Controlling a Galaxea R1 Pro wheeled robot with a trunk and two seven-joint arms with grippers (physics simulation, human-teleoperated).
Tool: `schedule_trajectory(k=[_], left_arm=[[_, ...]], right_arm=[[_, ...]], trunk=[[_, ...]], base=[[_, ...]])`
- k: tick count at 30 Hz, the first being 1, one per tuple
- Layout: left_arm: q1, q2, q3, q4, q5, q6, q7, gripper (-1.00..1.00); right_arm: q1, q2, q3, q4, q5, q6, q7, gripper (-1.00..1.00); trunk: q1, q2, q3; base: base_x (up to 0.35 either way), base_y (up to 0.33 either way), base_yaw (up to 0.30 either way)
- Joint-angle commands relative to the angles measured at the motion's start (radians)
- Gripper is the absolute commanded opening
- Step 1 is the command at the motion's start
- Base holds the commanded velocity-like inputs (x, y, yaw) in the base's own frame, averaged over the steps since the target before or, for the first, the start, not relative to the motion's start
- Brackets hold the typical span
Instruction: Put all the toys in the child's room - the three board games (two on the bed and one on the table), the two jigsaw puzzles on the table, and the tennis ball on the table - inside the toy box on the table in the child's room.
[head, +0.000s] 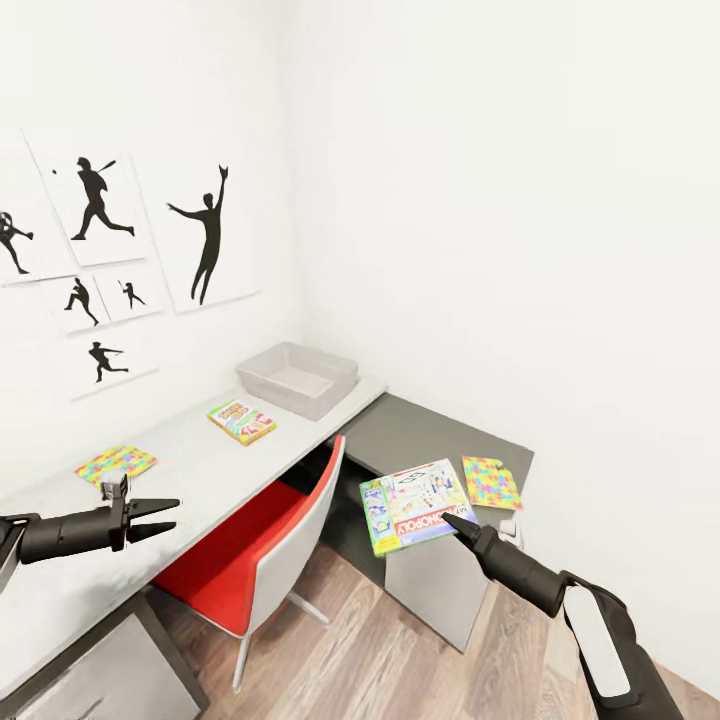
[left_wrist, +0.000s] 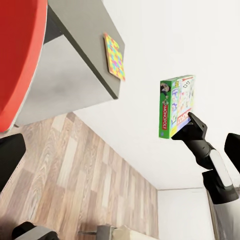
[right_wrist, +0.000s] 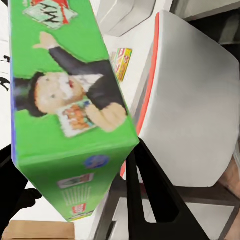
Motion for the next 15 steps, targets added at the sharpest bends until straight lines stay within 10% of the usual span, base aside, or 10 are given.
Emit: schedule_trajectory(k=[1, 15], left_arm=[[-0.001, 0.000, 0.000, 0.000, -0.003, 0.011, -0.005, 1.00], [-0.001, 0.000, 0.000, 0.000, -0.003, 0.011, -0.005, 1.00]], right_arm=[[-0.001, 0.000, -0.002, -0.001, -0.005, 0.008, 0.003, -1.00], [-0.001, 0.000, -0.003, -0.001, -0.006, 0.008, 0.009, -1.00]], trunk=[[0.001, -0.002, -0.002], [0.001, -0.002, 0.004]], base=[[0.153, 0.000, 0.274], [0.155, 0.000, 0.233]])
